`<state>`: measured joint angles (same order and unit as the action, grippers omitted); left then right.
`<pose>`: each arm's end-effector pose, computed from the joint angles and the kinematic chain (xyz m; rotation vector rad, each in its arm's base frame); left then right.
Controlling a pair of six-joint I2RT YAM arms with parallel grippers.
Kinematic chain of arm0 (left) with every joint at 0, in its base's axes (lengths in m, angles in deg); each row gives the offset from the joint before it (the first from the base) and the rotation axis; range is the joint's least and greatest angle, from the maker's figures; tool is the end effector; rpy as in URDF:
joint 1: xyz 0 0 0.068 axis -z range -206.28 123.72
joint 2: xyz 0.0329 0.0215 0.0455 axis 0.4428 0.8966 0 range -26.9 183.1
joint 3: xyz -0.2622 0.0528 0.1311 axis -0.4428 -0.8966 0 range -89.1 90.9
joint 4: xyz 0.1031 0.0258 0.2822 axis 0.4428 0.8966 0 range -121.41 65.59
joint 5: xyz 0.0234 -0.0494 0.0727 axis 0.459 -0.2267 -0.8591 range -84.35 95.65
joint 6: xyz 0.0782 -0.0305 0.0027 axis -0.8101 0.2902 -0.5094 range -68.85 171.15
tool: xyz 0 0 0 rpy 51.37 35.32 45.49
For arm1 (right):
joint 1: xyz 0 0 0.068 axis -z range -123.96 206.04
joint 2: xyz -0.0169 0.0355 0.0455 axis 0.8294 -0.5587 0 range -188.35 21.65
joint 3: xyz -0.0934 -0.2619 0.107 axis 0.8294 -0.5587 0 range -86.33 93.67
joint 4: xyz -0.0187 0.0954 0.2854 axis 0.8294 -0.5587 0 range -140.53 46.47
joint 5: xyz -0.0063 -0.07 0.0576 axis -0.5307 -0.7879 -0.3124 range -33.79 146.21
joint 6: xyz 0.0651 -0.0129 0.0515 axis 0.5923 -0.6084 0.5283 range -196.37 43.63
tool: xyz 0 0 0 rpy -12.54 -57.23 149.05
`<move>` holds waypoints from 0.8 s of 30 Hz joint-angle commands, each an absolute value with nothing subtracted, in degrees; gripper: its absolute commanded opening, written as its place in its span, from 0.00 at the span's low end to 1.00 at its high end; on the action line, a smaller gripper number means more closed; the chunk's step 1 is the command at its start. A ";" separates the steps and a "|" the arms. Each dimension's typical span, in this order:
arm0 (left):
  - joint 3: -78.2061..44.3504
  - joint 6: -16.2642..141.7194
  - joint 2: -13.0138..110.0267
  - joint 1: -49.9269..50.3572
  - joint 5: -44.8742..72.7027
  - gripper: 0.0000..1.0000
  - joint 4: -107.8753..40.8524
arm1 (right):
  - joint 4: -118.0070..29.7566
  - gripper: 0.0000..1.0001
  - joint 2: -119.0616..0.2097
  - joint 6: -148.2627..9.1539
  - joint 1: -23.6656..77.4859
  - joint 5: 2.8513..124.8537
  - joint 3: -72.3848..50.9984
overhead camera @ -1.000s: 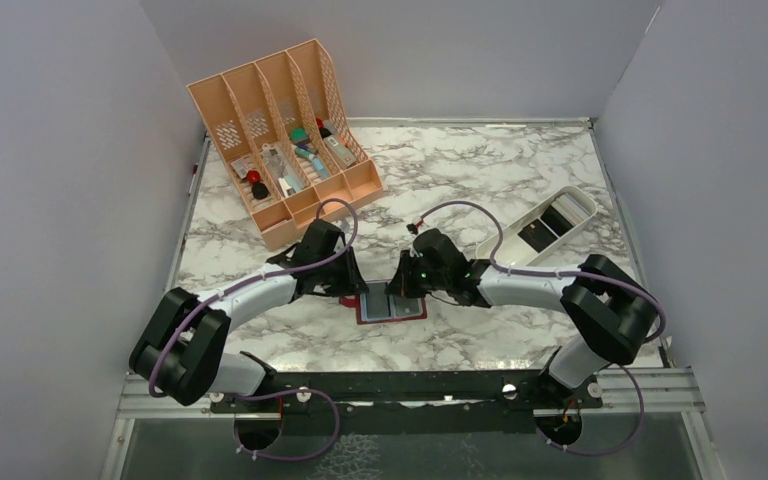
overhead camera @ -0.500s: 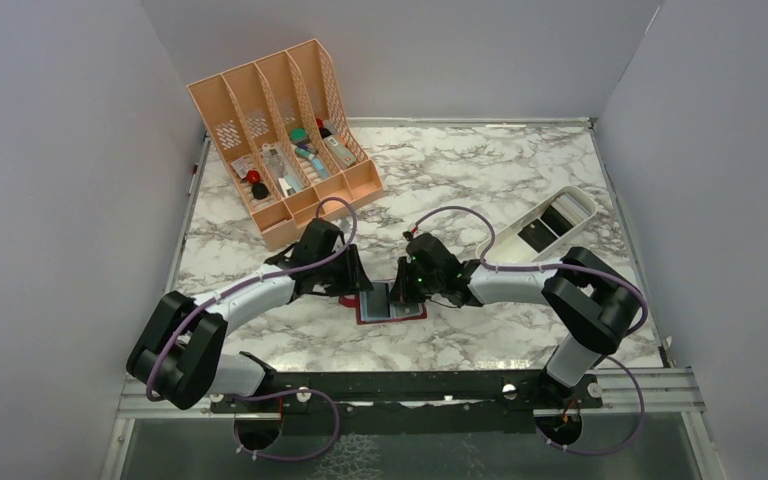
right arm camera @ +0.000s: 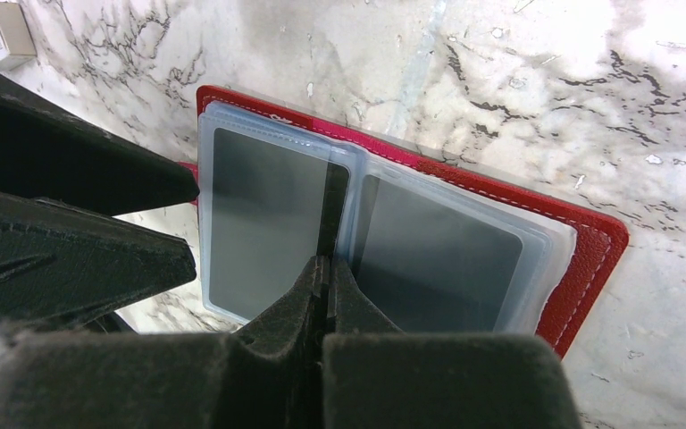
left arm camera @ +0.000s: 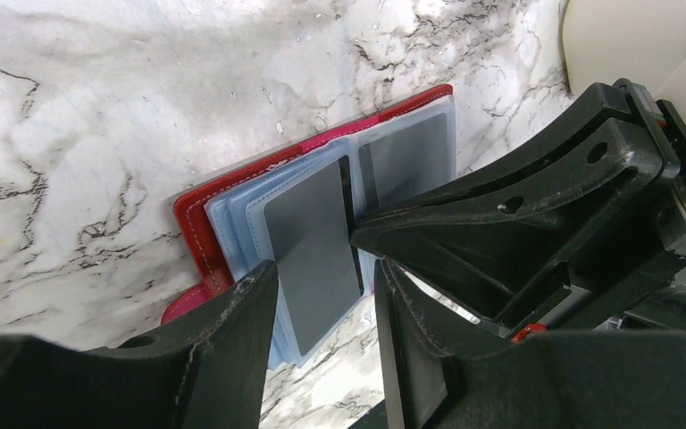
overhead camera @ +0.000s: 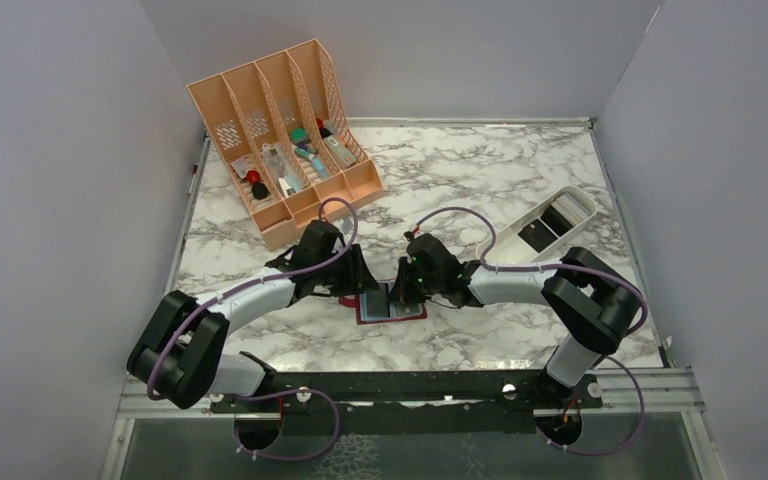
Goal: Put the credit cards into the card holder
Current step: Insert the credit card into the card holder.
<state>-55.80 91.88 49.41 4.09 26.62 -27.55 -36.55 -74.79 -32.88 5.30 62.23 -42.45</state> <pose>0.2455 -0.1744 0.1387 -0.0447 2.5687 -0.9746 0.2333 0.2974 0.1047 -0.2162 2.5469 0.8557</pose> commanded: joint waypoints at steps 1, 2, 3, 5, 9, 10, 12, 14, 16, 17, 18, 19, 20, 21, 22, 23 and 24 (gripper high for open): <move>-55.57 91.59 49.52 3.77 25.78 0.47 -27.06 | -38.26 0.01 -76.67 -33.13 4.80 59.37 -44.07; -55.41 91.36 49.36 3.80 25.20 0.47 -26.45 | -38.26 0.01 -76.64 -33.13 4.84 59.42 -44.13; -55.29 91.18 49.27 3.78 24.65 0.48 -25.90 | -38.30 0.01 -76.69 -33.15 4.80 59.50 -44.13; -55.26 90.89 49.12 3.77 24.12 0.49 -25.48 | -38.24 0.01 -76.59 -33.24 4.80 59.46 -44.09; -55.35 91.09 49.59 3.77 24.39 0.50 -25.71 | -38.26 0.01 -76.28 -33.30 4.80 59.29 -44.18; -55.39 91.18 49.69 3.77 24.42 0.50 -25.82 | -38.18 0.01 -76.34 -33.30 4.80 59.30 -44.26; -55.48 91.35 49.77 3.77 25.11 0.50 -26.61 | -38.09 0.01 -76.25 -33.30 4.80 59.29 -44.26; -55.67 91.76 49.83 3.79 25.86 0.50 -27.49 | -37.99 0.01 -76.17 -33.30 4.80 59.31 -44.32; -55.85 92.00 50.01 3.77 26.26 0.50 -28.14 | -37.93 0.01 -76.17 -33.30 4.81 59.53 -44.26; -55.88 92.08 50.17 3.77 26.28 0.50 -28.25 | -37.86 0.01 -76.17 -33.32 4.80 59.56 -44.31; -55.88 92.11 50.44 3.77 26.25 0.50 -28.27 | -37.82 0.01 -76.09 -33.31 4.80 59.55 -44.27; -55.95 92.11 50.66 3.77 26.34 0.50 -28.43 | -37.82 0.01 -76.07 -33.31 4.81 59.55 -44.32; -56.00 92.23 50.85 3.77 26.55 0.50 -28.53 | -37.83 0.01 -76.00 -33.30 4.80 59.58 -44.33; -56.11 92.38 51.00 3.77 26.77 0.50 -28.91 | -37.82 0.01 -75.99 -33.30 4.80 59.57 -44.32; -56.28 92.57 51.08 3.77 27.05 0.50 -29.27 | -37.84 0.01 -75.93 -33.30 4.80 59.55 -44.41; -56.43 92.81 51.21 3.77 27.25 0.50 -29.75 | -37.86 0.01 -75.86 -33.30 4.80 59.55 -44.42; -56.57 93.03 51.35 3.77 27.60 0.50 -30.20 | -37.78 0.01 -75.88 -33.24 4.80 59.56 -44.41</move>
<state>-55.80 92.10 50.70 4.09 25.77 -27.24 -36.07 -74.77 -32.88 5.30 62.23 -42.69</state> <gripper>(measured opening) 0.496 0.017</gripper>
